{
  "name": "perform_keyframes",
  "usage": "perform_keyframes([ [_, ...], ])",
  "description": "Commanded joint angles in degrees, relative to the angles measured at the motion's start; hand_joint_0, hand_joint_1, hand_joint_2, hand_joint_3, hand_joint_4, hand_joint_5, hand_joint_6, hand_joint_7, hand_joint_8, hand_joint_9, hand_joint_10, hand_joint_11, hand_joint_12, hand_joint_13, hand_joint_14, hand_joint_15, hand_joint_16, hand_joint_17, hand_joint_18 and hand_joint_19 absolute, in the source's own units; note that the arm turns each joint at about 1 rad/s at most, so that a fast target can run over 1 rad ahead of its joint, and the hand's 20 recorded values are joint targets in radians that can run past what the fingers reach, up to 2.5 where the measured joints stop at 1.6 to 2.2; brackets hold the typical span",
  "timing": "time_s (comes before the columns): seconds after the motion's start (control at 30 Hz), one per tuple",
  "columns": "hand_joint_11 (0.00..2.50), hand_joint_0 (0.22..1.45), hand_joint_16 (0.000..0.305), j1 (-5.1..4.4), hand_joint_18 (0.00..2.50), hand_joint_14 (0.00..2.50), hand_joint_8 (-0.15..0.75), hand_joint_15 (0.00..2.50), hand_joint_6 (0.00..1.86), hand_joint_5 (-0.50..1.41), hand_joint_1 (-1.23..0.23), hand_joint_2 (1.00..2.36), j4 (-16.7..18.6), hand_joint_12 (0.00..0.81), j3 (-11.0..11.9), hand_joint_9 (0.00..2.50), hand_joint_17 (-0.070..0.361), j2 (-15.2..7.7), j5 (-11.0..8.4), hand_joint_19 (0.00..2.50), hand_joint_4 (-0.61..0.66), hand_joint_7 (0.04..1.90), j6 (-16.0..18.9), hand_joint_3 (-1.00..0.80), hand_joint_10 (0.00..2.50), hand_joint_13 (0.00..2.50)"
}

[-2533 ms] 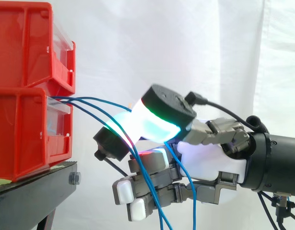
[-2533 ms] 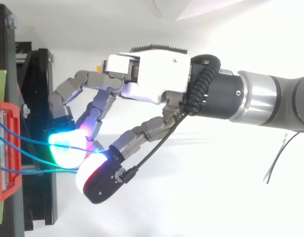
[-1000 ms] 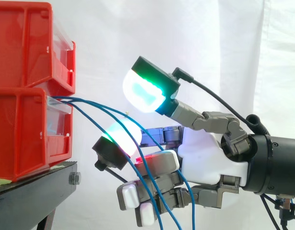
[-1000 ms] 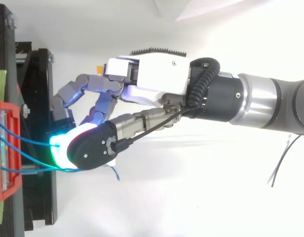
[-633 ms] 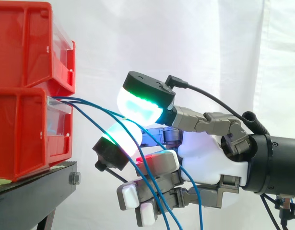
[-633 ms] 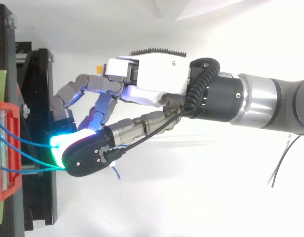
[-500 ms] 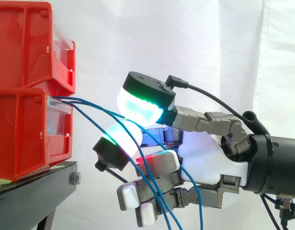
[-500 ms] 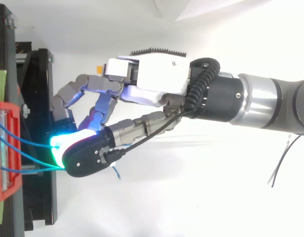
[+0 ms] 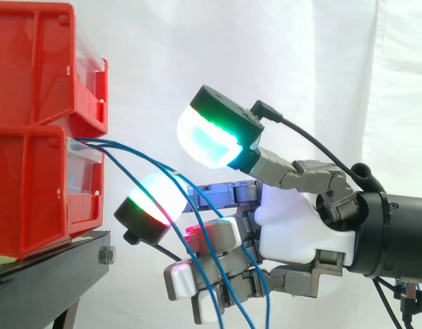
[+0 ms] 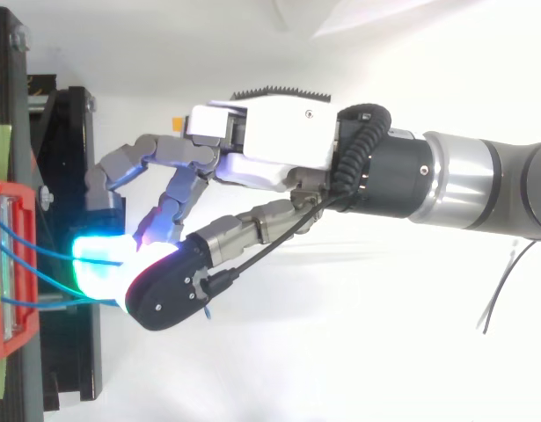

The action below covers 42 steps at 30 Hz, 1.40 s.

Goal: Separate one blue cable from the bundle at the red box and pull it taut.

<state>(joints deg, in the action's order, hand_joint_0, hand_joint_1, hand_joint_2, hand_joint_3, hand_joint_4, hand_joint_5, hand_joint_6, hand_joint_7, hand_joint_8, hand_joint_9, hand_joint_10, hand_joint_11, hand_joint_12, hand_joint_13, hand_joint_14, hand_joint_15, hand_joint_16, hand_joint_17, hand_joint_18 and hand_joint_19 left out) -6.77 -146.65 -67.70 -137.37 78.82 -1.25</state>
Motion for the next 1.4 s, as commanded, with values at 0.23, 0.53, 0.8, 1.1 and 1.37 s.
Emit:
perform_keyframes([
  [0.23,1.2,0.6,0.05,0.0,0.85,0.02,0.34,0.6,0.78,-0.15,-0.74,1.01,-0.12,0.389,0.2,1.15,0.112,0.0,0.02,0.72,0.11,1.07,0.02,-0.31,0.02,0.89],
  [0.53,1.22,0.6,0.054,0.0,0.91,0.02,0.363,0.59,0.88,-0.16,-0.75,1.02,-0.12,0.408,0.29,1.19,0.12,0.0,-0.07,0.69,0.09,1.08,0.02,-0.08,0.02,0.92],
  [0.8,1.22,0.55,0.052,-0.09,0.88,0.02,0.35,0.6,0.87,-0.16,-0.67,1.0,-0.3,0.4,0.47,1.18,0.116,0.0,0.02,0.71,0.16,1.05,0.11,-0.45,0.02,0.91],
  [1.1,1.23,0.62,0.049,0.0,0.89,0.02,0.341,0.61,0.87,-0.14,-0.59,1.01,-0.3,0.389,0.47,1.22,0.11,0.0,0.11,0.73,0.08,1.1,0.11,-0.36,0.02,0.94],
  [1.37,1.24,0.6,0.052,0.0,0.94,0.02,0.356,0.61,0.87,-0.11,-0.75,1.02,-0.3,0.402,0.56,1.27,0.118,0.0,0.11,0.69,-0.03,1.15,0.11,-0.17,0.02,0.97],
])
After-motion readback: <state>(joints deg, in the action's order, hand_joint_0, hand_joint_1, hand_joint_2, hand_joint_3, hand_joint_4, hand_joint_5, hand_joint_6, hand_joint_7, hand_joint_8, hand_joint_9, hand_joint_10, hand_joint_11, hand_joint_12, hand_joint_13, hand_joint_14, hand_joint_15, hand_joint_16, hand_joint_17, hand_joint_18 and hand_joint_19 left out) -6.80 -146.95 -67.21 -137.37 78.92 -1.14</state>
